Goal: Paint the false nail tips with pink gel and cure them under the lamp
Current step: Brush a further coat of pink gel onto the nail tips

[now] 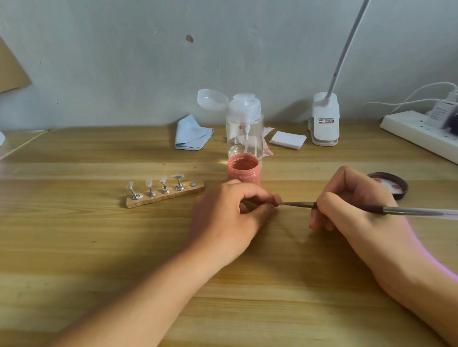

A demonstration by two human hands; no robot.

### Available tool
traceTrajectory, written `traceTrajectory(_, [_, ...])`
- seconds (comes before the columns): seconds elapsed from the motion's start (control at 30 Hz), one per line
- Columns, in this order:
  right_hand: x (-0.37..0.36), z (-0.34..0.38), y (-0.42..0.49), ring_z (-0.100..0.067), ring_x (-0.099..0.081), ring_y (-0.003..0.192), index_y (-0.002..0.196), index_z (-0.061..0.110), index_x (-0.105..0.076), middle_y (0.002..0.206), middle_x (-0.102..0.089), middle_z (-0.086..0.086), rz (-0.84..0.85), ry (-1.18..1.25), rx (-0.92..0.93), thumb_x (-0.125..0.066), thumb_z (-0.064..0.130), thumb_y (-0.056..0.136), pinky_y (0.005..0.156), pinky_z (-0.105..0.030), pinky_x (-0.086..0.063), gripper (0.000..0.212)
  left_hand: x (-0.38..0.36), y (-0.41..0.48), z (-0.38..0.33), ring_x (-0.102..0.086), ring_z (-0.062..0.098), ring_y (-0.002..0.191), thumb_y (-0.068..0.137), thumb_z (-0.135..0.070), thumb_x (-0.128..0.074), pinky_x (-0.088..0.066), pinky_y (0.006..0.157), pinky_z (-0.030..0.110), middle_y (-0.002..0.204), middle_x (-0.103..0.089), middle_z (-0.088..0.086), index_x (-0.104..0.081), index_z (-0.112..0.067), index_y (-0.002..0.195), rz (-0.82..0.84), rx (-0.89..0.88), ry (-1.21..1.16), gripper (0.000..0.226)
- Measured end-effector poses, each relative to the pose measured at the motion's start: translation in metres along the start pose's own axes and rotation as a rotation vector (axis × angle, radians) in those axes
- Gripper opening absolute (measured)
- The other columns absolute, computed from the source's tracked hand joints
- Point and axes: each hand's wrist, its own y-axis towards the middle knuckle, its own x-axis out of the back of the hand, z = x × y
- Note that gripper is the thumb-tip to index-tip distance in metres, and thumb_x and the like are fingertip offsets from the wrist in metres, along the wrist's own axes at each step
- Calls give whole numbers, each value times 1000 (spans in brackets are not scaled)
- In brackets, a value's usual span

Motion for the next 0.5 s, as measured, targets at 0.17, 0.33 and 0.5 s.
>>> traceTrajectory(0.17, [5, -4, -1, -9, -57, 56, 77, 12, -55, 58, -62, -3, -66, 105, 53, -61, 13, 82, 67, -38, -49, 8, 0, 0, -2, -56, -3, 64, 82, -27, -79, -38, 67, 17, 83, -67, -18, -79, -32, 87, 5, -5, -22, 7])
traceTrajectory(0.33, [4, -4, -1, -8, -57, 57, 77, 10, -53, 63, -68, -8, 12, 164, 18, -65, 6, 85, 59, -19, -50, 15, 1, -1, -2, -59, -4, 67, 82, -24, -78, -39, 69, 15, 78, -70, -22, -78, -35, 83, 18, 0, -9, 10])
traceTrajectory(0.5, [2, -2, 1, -11, -56, 56, 74, 3, -49, 59, -67, -10, 9, 89, -46, -57, 20, 67, 61, -28, -44, 20, 1, 0, -2, -58, -2, 65, 83, -21, -78, -38, 65, 12, 76, -69, -22, -77, -35, 81, 15, 0, -7, 14])
